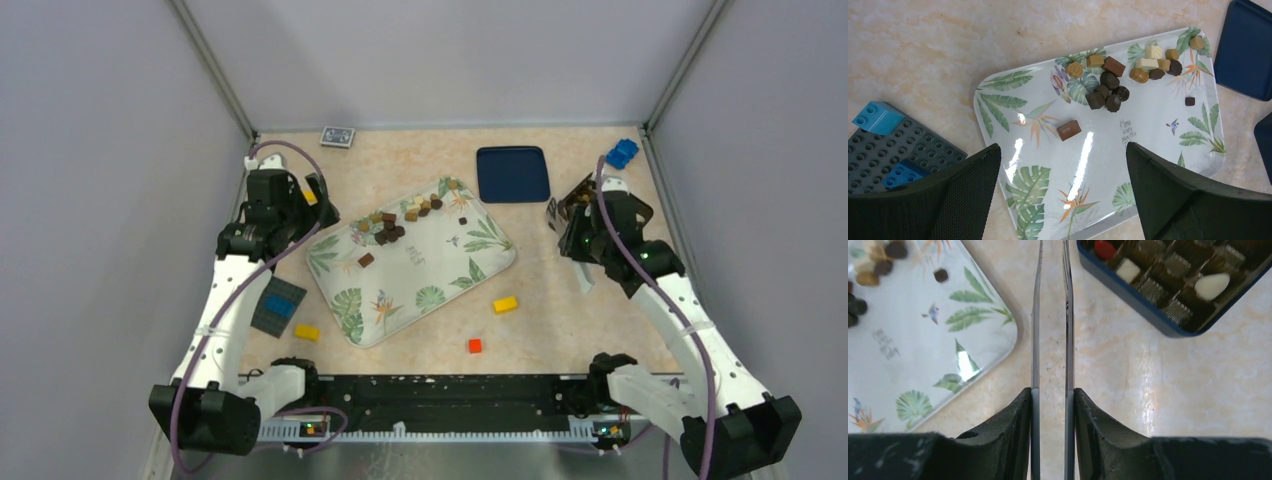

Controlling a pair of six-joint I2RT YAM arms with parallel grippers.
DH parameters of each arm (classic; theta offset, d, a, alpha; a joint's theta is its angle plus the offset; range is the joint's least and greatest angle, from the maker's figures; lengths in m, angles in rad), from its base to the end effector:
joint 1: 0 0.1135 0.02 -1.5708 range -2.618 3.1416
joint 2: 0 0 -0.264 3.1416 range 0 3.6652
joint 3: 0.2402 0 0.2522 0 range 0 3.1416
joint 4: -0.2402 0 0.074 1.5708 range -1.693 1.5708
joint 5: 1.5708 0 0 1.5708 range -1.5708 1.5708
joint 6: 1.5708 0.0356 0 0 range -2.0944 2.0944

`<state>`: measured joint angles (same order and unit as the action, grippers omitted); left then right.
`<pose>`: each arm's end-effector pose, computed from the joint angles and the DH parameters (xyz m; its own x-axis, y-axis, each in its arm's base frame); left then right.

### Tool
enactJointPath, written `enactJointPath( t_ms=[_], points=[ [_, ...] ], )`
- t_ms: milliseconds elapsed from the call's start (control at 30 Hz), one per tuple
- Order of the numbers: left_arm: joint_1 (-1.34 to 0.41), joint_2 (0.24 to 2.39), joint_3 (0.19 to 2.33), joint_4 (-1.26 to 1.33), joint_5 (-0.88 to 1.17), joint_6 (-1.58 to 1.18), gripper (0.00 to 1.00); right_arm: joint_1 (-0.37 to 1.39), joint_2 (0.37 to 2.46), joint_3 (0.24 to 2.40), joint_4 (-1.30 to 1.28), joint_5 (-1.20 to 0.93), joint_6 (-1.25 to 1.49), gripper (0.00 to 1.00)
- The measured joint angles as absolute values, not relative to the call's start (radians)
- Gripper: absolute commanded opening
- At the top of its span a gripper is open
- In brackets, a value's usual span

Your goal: Pack the chocolate

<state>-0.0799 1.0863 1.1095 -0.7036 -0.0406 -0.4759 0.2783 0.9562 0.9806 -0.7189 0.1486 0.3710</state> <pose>0.2251 -0.0166 0.3438 -0.5795 -0.4128 -0.7026 -0.2444 0.9106 -0.3334 0.1890 0.0485 0.3253 -0.6323 0.1922 -0.7505 0.0718 0.9791 0.1903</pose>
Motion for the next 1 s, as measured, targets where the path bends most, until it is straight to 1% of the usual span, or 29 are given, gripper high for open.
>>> enactJointPath(
  t_ms=[200,400,600,667,733,767,800,833,867,1000],
  points=[
    [-0.080,1.086,1.110,-0.704,-0.023,-0.480,0.99,0.347,0.951,0.814,-0.709,0.169,0.414,0.32],
    [-0.080,1.083,1.108,-0.704,-0.015,-0.485,0.99,0.402,0.951,0.687,-0.615,0.204,0.447,0.33],
    [-0.080,1.082,1.106,-0.703,0.009,-0.488,0.99,0.448,0.963,0.607,-0.535,0.261,0.467,0.39],
    [-0.080,1.082,1.104,-0.702,0.019,-0.488,0.99,0.459,0.977,0.594,-0.513,0.275,0.473,0.44],
    [-0.080,1.082,1.101,-0.701,0.030,-0.488,0.99,0.464,0.991,0.582,-0.493,0.283,0.477,0.52],
    [-0.080,1.082,1.101,-0.701,0.034,-0.488,0.99,0.465,0.994,0.576,-0.487,0.284,0.481,0.61],
    [-0.080,1.083,1.098,-0.698,0.038,-0.488,0.99,0.465,0.997,0.569,-0.478,0.285,0.484,0.65],
    [-0.080,1.083,1.096,-0.697,0.041,-0.488,0.99,0.466,0.999,0.562,-0.474,0.285,0.490,0.74],
    [-0.080,1.085,1.095,-0.696,0.043,-0.487,0.99,0.466,0.999,0.558,-0.472,0.286,0.493,0.75],
    [-0.080,1.103,1.093,-0.688,0.051,-0.487,0.99,0.469,1.000,0.561,-0.461,0.284,0.491,0.76]
  ],
)
